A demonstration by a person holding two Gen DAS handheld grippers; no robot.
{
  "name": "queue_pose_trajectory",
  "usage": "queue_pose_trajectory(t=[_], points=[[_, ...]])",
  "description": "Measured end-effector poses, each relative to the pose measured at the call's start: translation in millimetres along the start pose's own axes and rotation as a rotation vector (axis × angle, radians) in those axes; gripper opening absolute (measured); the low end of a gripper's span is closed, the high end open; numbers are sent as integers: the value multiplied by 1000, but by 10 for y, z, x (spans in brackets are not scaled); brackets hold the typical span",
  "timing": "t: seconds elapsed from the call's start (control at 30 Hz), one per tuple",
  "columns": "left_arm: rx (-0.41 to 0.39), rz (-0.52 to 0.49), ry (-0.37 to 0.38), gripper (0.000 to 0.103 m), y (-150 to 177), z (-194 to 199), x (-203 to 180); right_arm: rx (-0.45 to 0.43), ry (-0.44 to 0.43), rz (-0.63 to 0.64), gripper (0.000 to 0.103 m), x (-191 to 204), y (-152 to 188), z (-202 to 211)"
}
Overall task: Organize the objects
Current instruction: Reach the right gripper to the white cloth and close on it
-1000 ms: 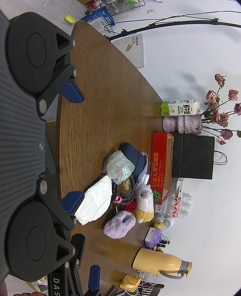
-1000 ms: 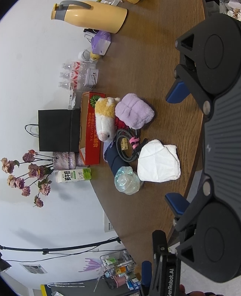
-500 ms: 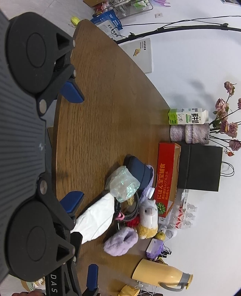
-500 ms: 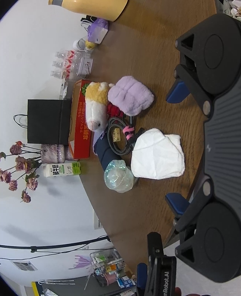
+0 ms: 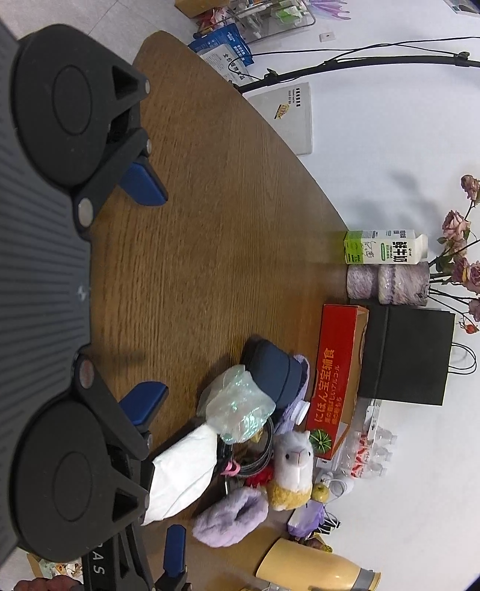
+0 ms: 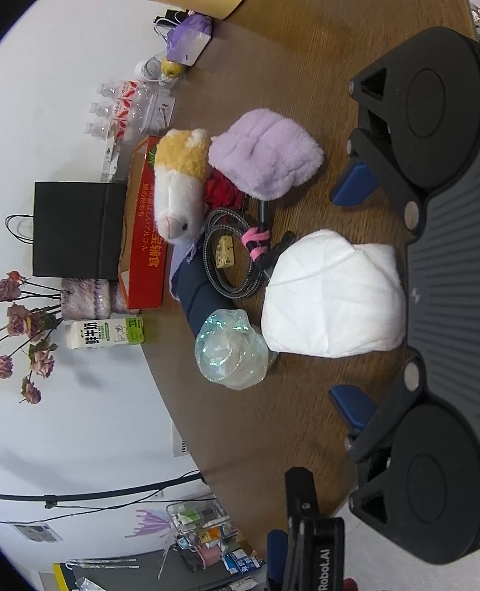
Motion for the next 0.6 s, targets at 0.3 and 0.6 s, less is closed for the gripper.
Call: queue_pose_trajectory(t=[0.3, 0.6], points=[[20, -5, 7, 103, -58, -160, 22, 7, 11, 26, 102, 21, -38, -219], [0, -36, 42, 103, -157, -218, -56, -37, -21, 41, 70, -31, -75, -202]])
Point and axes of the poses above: each gripper's, at about its wrist camera, not at the fingertips, and z roughly against the way its jaws point, x to its left, y to its underside, the point moved 5 cm from there along -z, roughly the way its jaws point, and after that the axes turned 1 degree about z, right-handed, at the moved point
